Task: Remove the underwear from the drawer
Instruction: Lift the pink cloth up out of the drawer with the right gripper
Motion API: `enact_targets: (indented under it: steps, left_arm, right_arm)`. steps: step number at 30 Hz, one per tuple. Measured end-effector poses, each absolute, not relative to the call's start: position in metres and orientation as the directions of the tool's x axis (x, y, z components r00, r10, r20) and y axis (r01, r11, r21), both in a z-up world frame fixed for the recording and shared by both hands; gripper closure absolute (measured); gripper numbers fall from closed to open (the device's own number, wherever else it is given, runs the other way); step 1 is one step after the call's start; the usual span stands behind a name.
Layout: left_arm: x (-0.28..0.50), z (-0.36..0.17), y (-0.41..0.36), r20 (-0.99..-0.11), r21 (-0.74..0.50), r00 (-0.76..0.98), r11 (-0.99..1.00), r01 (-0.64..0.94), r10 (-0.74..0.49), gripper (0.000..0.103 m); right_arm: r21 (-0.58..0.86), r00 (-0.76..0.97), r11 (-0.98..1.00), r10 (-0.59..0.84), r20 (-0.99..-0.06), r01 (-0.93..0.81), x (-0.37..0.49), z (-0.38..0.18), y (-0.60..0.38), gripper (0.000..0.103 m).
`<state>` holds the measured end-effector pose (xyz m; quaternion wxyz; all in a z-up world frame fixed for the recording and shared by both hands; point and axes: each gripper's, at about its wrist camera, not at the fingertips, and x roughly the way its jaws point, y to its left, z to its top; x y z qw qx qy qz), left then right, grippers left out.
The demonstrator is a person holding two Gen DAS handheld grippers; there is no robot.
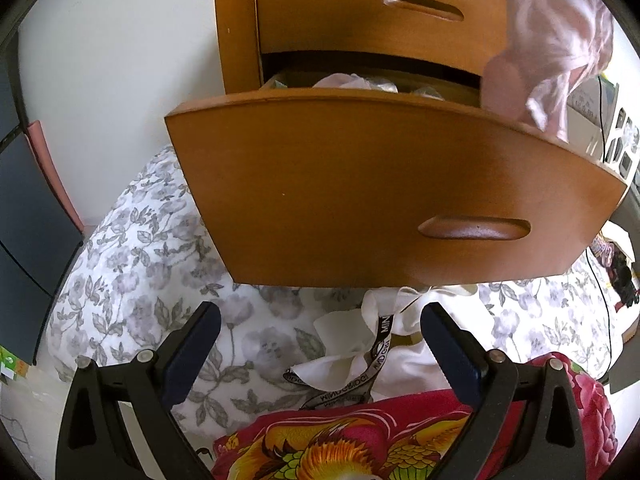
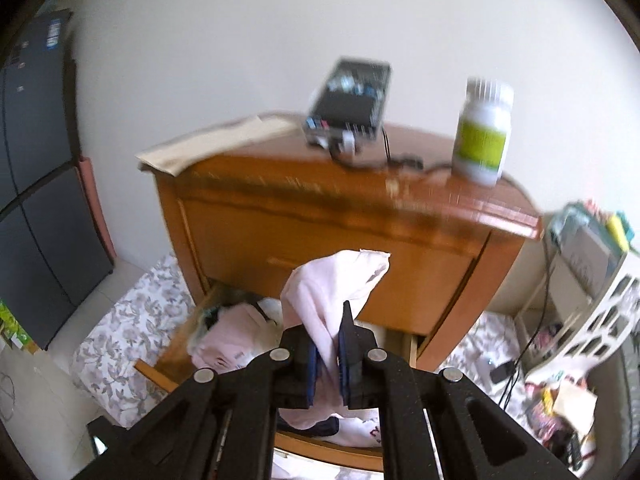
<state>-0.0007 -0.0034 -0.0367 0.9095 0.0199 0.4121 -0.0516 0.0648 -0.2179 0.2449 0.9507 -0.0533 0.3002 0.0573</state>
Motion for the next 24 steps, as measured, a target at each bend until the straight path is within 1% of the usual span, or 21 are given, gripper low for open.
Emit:
enact_targets:
  steps: [11, 17, 20, 24]
  left_arm:
    - [-0.009, -0.028, 0.007, -0.705, -0.057, 0.700, 0.994, 0.097, -0.109, 0.003]
    - [-0.012, -0.024, 0.011, -0.687, -0.073, 0.717, 0.993, 0.094, -0.118, 0.003]
    - [-0.015, -0.022, 0.012, -0.675, -0.082, 0.728, 0.992, 0.092, -0.123, 0.003]
    - [-0.017, -0.019, 0.016, -0.662, -0.097, 0.738, 0.992, 0.087, -0.129, 0.003]
  right_arm:
    - [-0.092, 0.893, 0.975, 0.147, -0.425, -0.204, 0.000, 0.322, -0.201, 0.094]
    - [-0.099, 0.906, 0.966, 0.184, -0.382, -0.238, -0.029, 0.346, -0.191, 0.094]
    - [-0.114, 0.905, 0.960, 0.195, -0.378, -0.255, -0.040, 0.351, -0.186, 0.094]
    - [-0.125, 0.883, 0.950, 0.210, -0.420, -0.286, -0.050, 0.343, -0.177, 0.094]
